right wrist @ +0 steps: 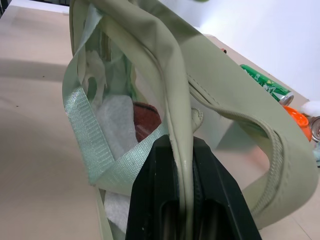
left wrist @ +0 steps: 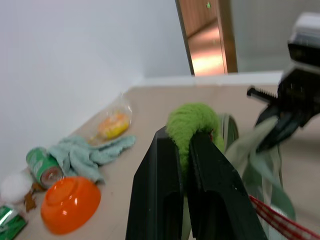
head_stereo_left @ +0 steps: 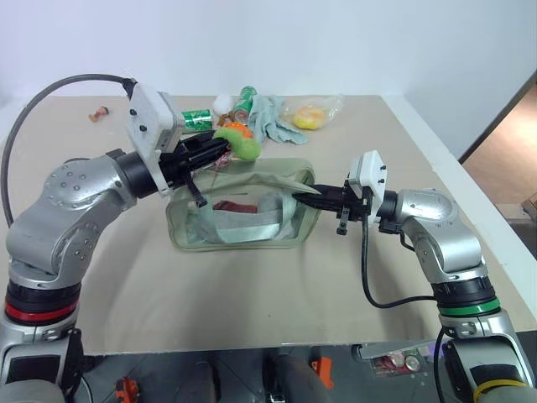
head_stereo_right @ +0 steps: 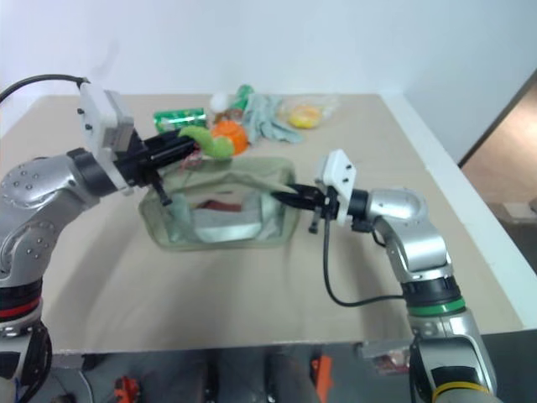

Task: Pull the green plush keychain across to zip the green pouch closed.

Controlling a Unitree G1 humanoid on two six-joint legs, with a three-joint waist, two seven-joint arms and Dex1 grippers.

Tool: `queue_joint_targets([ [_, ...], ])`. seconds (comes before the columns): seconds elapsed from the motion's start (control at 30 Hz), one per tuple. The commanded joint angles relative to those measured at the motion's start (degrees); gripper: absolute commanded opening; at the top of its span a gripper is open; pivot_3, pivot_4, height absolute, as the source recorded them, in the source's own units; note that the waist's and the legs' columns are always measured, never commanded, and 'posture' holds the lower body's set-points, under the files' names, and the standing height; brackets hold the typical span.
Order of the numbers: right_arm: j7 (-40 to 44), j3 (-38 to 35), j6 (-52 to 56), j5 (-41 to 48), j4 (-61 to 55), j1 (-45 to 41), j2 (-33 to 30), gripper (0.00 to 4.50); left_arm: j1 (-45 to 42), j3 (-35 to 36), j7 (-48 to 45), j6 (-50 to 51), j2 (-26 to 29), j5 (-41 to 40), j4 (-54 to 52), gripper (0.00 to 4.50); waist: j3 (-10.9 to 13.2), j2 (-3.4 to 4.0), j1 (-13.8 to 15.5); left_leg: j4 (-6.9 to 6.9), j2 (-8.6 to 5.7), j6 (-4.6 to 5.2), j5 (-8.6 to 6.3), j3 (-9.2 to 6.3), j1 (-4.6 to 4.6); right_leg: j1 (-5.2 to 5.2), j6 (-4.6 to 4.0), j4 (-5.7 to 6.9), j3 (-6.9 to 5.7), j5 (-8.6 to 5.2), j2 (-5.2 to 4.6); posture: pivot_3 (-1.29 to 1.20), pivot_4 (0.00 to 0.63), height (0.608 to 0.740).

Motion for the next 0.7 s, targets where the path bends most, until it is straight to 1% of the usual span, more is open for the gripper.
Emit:
queue_joint_targets([
  [0.03, 0.04, -1.05, -0.59, 0.06, -1.71, -0.89, -0.36, 0.00, 1.12, 1.24, -2.74, -1.16, 2.89, 1.79, -0.81, 0.03, 0.00, 0.00, 0.07, 0.01, 0.01, -0.01, 0.01, 0.00, -0.03, 0.00, 0.00, 0.00, -0.04, 0.00, 0.00, 0.00, 0.150, 0.740],
  [0.07, 0.02, -1.02, -0.59, 0.03, -1.72, -0.89, -0.32, 0.00, 1.42, 1.50, -3.46, -1.45, 3.44, 2.01, -0.60, 0.03, 0.00, 0.00, 0.12, 0.02, 0.00, -0.01, 0.01, -0.01, -0.04, 0.00, 0.00, 0.00, -0.06, 0.00, 0.00, 0.00, 0.150, 0.740],
  [0.33, 0.12, -0.81, -0.97, -0.21, -1.41, -1.09, 0.15, 0.00, 1.81, 3.48, -6.82, -5.32, 5.80, 5.13, 3.01, 2.70, 0.00, 0.00, 0.15, 0.05, -0.11, -0.01, 0.01, 0.02, -0.05, 0.01, 0.02, 0.00, -0.03, 0.01, 0.00, 0.00, 0.150, 0.740],
  [0.4, 0.14, -0.76, -1.08, -0.28, -1.28, -1.16, 0.26, 0.00, 1.57, 3.92, -7.42, -5.63, 6.21, 5.10, 3.51, 3.44, 0.00, 0.00, 0.16, 0.05, -0.09, -0.01, 0.01, 0.02, -0.05, 0.01, 0.02, 0.00, -0.03, 0.01, 0.01, 0.00, 0.150, 0.740],
  [0.43, 0.19, -0.73, -1.19, -0.33, -1.16, -1.19, 0.31, 0.00, 1.71, 4.39, -7.98, -5.58, 6.66, 4.86, 3.53, 3.93, 0.00, 0.00, 0.16, 0.04, -0.07, -0.01, 0.01, 0.01, -0.05, 0.01, 0.01, 0.00, -0.04, 0.01, 0.01, 0.00, 0.150, 0.740],
  [0.47, 0.23, -0.70, -1.27, -0.36, -1.09, -1.21, 0.35, 0.00, 1.85, 4.73, -8.39, -5.52, 6.96, 4.70, 3.52, 4.12, 0.00, 0.00, 0.15, 0.04, -0.06, -0.01, 0.01, 0.01, -0.05, 0.01, 0.02, 0.00, -0.04, 0.01, 0.01, 0.00, 0.150, 0.740],
  [0.5, 0.28, -0.69, -1.38, -0.40, -1.03, -1.21, 0.38, 0.00, 2.26, 5.18, -8.93, -5.37, 7.47, 4.55, 3.43, 4.44, 0.00, 0.00, 0.12, 0.04, -0.05, -0.01, 0.01, 0.02, -0.05, 0.00, 0.02, 0.00, -0.04, 0.01, 0.01, 0.00, 0.150, 0.740],
  [0.53, 0.31, -0.68, -1.44, -0.43, -0.99, -1.21, 0.40, 0.00, 2.55, 5.47, -9.33, -5.27, 7.76, 4.52, 3.38, 4.44, 0.00, 0.00, 0.09, 0.04, -0.04, -0.01, 0.01, 0.02, -0.05, 0.00, 0.01, 0.00, -0.04, 0.01, 0.01, 0.00, 0.150, 0.740],
  [0.63, 0.47, -0.77, -1.87, -0.57, -0.54, -1.25, 0.38, 0.00, 7.70, 13.21, -10.46, -0.95, 9.57, -0.35, 2.55, 4.44, 0.01, 0.01, -0.22, 0.02, 0.04, -0.01, 0.00, 0.02, 0.00, -0.01, 0.01, 0.00, 0.02, 0.01, 0.00, 0.00, 0.150, 0.740],
  [0.7, 0.63, -0.85, -2.13, -0.65, -0.14, -1.27, 0.34, 0.00, 10.85, 16.64, -11.07, 0.58, 10.58, -1.83, 2.12, 4.44, 0.01, 0.01, -0.26, 0.00, 0.07, -0.01, 0.01, 0.01, -0.01, -0.03, 0.00, 0.00, 0.00, 0.00, 0.01, 0.00, 0.150, 0.740],
])
